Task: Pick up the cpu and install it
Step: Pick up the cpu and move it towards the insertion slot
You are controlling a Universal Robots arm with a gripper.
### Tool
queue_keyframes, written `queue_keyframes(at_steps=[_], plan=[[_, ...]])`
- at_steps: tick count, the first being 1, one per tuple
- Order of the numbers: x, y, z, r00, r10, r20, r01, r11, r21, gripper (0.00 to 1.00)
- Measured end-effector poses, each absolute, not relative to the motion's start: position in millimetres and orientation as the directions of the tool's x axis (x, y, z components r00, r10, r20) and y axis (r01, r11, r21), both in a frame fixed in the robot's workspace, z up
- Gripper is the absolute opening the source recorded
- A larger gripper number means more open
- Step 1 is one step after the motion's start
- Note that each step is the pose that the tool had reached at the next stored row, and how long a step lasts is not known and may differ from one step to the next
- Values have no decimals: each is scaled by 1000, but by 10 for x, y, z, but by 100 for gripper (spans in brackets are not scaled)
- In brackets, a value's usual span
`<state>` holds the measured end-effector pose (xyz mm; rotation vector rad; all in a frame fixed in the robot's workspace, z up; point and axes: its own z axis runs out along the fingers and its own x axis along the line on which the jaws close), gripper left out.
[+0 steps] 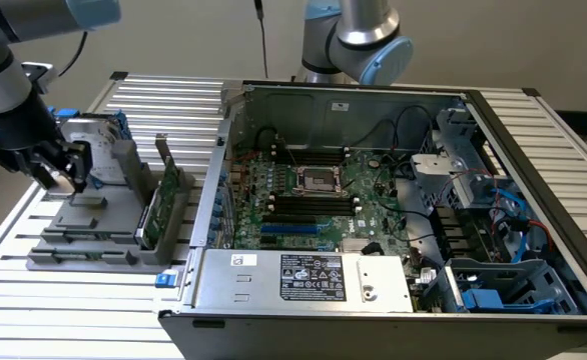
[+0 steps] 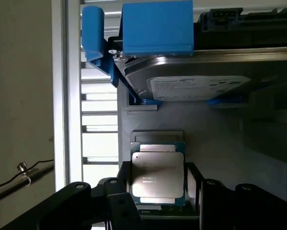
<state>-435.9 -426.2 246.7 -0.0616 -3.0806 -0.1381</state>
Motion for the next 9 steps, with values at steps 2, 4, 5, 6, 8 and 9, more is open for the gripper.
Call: queue_keyframes(at_steps=[2,4,5,6,8,9], plan=[[-4359,-4261,2558,-998,37,59,43,995,88,55],[-4359,-4261,2647,-998,37,60,43,995,88,55],[-4359,-4261,2692,-998,37,60,43,995,88,55],[-4359,-4261,2737,-998,37,60,43,995,88,55],[-4357,-4261,2831,-998,37,60,43,995,88,55],[-4355,-4261,2876,-997,37,60,43,995,88,55]])
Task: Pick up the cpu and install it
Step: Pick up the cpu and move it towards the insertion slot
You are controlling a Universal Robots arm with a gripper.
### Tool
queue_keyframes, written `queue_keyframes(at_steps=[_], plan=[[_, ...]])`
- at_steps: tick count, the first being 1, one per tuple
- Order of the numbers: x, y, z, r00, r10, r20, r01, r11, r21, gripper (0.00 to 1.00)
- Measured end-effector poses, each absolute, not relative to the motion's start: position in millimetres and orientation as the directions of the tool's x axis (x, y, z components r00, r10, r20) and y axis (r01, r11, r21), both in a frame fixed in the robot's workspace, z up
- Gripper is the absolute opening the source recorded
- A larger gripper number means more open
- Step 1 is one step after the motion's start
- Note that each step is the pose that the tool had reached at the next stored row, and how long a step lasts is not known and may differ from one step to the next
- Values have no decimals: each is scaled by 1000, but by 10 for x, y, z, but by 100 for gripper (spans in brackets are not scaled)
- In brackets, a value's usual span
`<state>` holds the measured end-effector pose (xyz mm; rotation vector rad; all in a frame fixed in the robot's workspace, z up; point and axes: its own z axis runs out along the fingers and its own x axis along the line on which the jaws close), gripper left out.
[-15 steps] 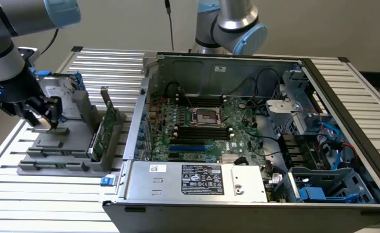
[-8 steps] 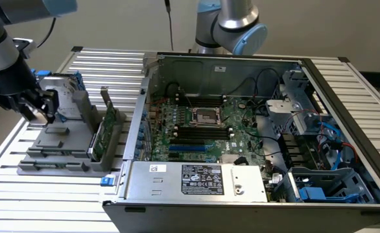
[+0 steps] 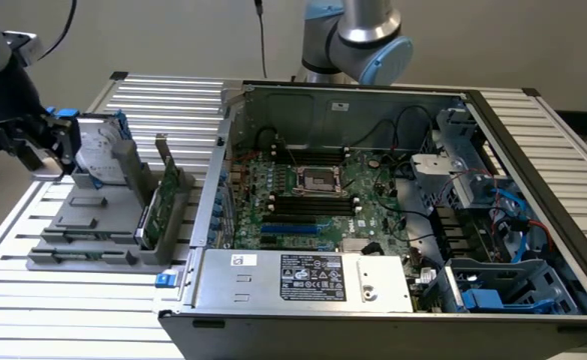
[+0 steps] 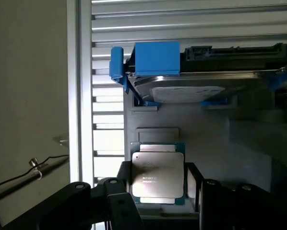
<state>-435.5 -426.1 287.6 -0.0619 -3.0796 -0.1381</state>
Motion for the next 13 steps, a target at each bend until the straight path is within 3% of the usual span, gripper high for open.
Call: queue_keyframes(at_steps=[13], plan=[[-3990,-4262,3469,-997,37,65,43,995,88,55]])
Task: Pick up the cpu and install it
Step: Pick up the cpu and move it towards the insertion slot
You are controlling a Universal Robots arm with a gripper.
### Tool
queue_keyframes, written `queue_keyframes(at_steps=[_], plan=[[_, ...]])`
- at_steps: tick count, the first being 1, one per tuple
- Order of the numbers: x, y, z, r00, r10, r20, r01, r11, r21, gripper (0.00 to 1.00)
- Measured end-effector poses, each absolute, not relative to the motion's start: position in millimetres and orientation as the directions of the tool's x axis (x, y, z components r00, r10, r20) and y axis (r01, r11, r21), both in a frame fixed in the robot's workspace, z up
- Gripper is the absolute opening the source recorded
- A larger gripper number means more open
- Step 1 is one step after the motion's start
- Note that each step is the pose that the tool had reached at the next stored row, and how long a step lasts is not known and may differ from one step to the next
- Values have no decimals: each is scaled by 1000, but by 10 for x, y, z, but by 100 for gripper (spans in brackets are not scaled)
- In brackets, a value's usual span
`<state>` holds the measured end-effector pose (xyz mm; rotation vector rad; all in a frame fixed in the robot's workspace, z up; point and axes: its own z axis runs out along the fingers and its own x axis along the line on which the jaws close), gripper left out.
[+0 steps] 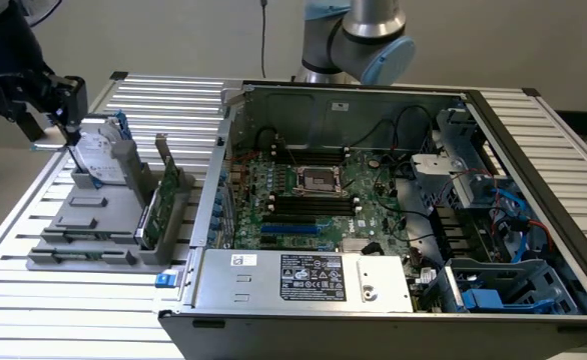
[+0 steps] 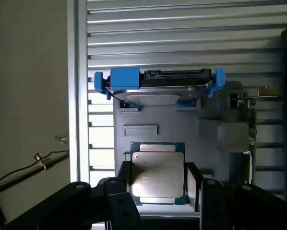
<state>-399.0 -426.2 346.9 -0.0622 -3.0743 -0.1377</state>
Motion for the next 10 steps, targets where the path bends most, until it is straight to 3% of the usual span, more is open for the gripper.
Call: queue_keyframes(at_steps=[10], plan=[[-3538,-4262,3870,-996,37,77,44,995,89,55]])
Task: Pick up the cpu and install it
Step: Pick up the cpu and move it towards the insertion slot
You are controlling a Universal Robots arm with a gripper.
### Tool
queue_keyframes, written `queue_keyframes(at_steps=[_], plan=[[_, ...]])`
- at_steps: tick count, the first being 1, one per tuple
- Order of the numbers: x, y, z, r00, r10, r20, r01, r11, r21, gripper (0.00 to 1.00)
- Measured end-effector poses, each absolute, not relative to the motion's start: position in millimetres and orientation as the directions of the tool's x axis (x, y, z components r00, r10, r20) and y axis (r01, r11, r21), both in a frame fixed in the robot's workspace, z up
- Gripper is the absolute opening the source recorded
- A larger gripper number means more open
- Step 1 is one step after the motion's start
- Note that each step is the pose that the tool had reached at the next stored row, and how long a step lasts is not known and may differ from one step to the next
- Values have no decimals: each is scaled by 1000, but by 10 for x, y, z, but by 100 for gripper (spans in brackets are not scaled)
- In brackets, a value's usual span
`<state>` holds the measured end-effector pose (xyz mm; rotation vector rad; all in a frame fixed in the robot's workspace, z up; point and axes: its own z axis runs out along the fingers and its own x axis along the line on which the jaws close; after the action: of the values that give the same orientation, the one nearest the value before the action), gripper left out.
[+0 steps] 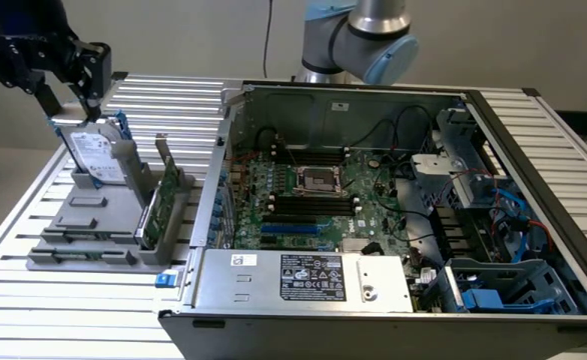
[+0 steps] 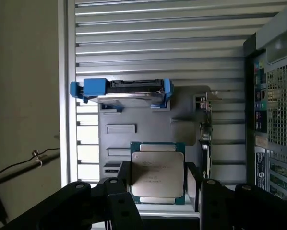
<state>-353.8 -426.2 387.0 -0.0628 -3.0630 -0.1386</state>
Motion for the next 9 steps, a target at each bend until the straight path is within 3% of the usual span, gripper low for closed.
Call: queue_keyframes(at_steps=[9], plan=[[-3129,-4262,3996,-995,37,95,46,995,88,55]])
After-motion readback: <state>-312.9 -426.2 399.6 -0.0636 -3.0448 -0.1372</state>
